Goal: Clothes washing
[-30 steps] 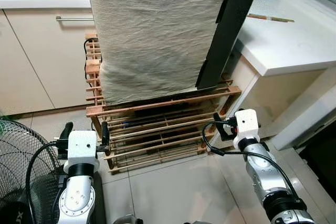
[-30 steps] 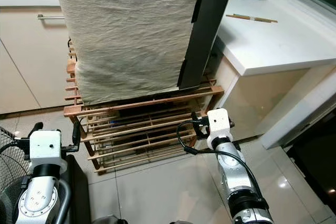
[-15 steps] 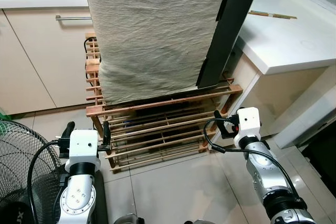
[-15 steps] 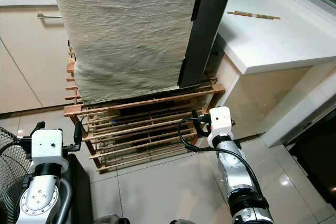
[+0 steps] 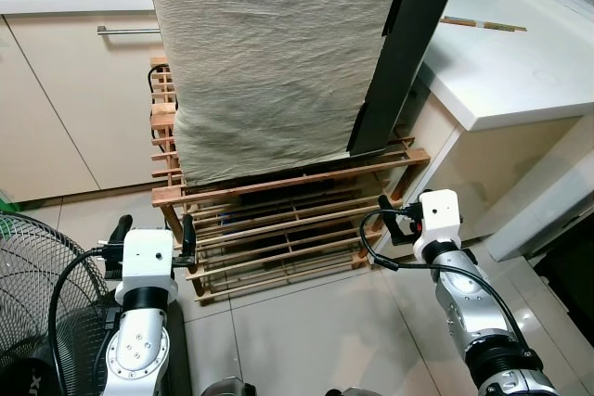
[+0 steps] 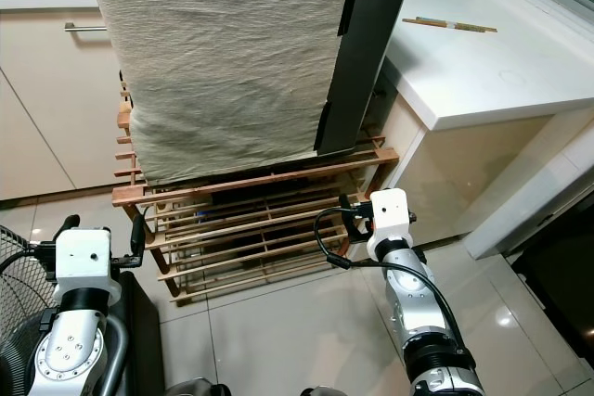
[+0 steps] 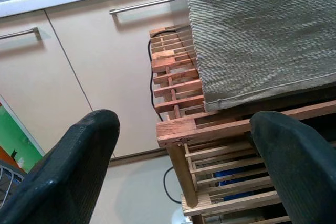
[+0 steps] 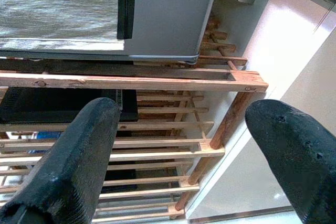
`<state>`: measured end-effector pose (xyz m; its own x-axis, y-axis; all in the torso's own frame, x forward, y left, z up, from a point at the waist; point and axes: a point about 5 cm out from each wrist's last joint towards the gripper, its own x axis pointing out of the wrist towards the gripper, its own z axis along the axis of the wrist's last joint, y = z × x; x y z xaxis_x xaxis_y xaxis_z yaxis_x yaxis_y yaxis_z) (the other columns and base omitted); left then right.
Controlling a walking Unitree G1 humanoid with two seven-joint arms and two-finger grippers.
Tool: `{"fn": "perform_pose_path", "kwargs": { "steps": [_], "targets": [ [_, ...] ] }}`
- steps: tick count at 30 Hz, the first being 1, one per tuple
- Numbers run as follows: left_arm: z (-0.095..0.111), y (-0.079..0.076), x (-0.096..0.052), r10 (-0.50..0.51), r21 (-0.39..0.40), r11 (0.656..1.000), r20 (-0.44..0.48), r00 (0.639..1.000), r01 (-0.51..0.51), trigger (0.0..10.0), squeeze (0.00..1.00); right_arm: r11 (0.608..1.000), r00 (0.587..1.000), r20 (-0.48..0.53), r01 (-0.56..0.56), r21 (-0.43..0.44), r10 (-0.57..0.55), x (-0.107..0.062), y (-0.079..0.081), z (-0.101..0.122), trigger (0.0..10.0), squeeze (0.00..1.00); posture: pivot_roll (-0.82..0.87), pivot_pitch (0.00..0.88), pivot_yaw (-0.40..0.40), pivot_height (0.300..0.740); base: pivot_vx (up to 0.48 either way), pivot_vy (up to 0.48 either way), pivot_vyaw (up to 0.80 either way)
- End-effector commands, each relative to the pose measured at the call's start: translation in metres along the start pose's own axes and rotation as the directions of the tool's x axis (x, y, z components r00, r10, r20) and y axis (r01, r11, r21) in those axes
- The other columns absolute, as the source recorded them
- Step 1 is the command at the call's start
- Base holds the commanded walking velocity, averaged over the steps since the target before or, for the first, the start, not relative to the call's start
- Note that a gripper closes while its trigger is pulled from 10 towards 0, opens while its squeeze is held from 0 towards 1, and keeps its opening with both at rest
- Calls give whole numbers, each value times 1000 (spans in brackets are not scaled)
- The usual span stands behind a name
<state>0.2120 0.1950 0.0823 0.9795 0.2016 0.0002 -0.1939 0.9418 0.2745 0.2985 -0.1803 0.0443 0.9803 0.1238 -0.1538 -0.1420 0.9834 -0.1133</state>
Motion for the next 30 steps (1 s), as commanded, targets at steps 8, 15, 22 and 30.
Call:
{"fn": "perform_pose_path", "kwargs": {
  "steps": [8,15,22,30],
  "targets": [
    [-1,-10,11,-70,26,997,-7,998,70,10000,0,1000,1000,22,21,20,-21,5,-5,10,10000,0,8,72,-66,740,0,0,0],
    [-1,-13,13,-78,26,997,-7,997,79,10000,0,1000,1000,21,23,19,-24,4,-6,10,10000,0,0,68,-64,740,0,0,0],
    [-1,-14,14,-84,29,996,-2,996,84,10000,0,1000,1000,20,24,18,-24,4,-6,9,10000,0,-1,65,-65,740,0,0,0],
    [0,-13,17,-92,43,995,4,996,92,10000,0,999,1000,16,25,28,-26,4,-5,8,10000,0,3,54,-60,740,0,0,0]
  ]
}}
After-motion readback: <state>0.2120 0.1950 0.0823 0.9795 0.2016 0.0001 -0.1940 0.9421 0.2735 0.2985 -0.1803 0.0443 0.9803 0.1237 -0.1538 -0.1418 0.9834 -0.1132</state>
